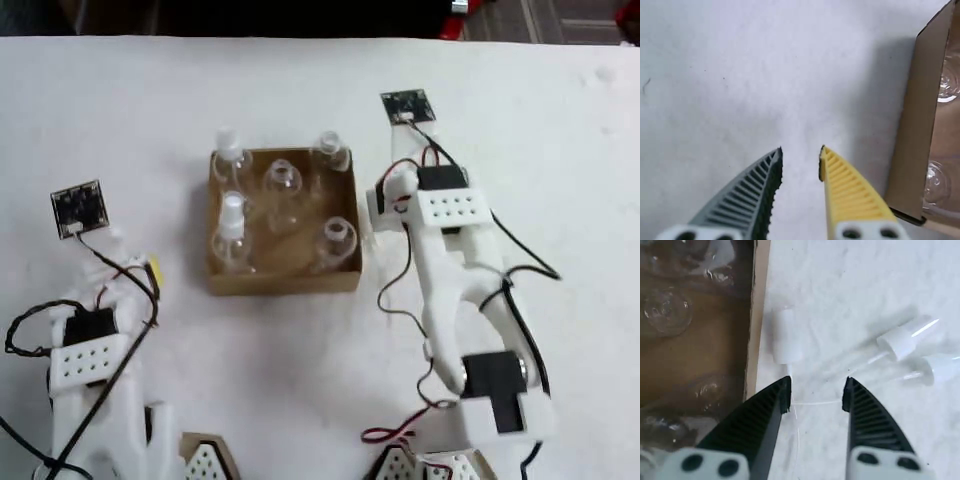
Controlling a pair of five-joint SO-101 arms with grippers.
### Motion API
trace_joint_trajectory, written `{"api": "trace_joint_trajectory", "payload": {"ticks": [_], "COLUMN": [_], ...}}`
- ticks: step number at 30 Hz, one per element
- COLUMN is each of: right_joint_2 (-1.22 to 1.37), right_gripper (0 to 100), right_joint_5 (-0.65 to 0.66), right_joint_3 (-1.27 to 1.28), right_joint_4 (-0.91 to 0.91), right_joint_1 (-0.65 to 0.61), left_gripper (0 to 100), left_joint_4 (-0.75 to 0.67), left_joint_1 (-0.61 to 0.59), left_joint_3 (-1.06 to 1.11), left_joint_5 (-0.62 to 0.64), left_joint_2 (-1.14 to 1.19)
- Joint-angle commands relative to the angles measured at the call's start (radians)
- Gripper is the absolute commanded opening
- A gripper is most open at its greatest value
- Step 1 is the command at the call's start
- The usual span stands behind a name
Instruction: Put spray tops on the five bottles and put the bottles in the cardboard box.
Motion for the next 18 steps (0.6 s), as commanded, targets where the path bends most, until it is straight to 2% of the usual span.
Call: {"api": "trace_joint_trajectory", "payload": {"ticks": [1, 9, 18], "right_joint_2": [0.061, 0.139, 0.101], "right_gripper": [16.2, 16.2, 16.2], "right_joint_5": [-0.066, -0.071, -0.071], "right_joint_3": [-0.061, -0.057, 0.084], "right_joint_4": [-0.018, -0.013, -0.005], "right_joint_1": [-0.007, -0.024, -0.015], "left_gripper": [12, 12, 12], "left_joint_4": [-0.023, -0.023, -0.023], "left_joint_1": [0.013, 0.013, 0.013], "left_joint_3": [-0.003, -0.003, -0.003], "left_joint_5": [-0.008, -0.008, -0.008], "left_joint_2": [-0.012, -0.012, -0.012]}}
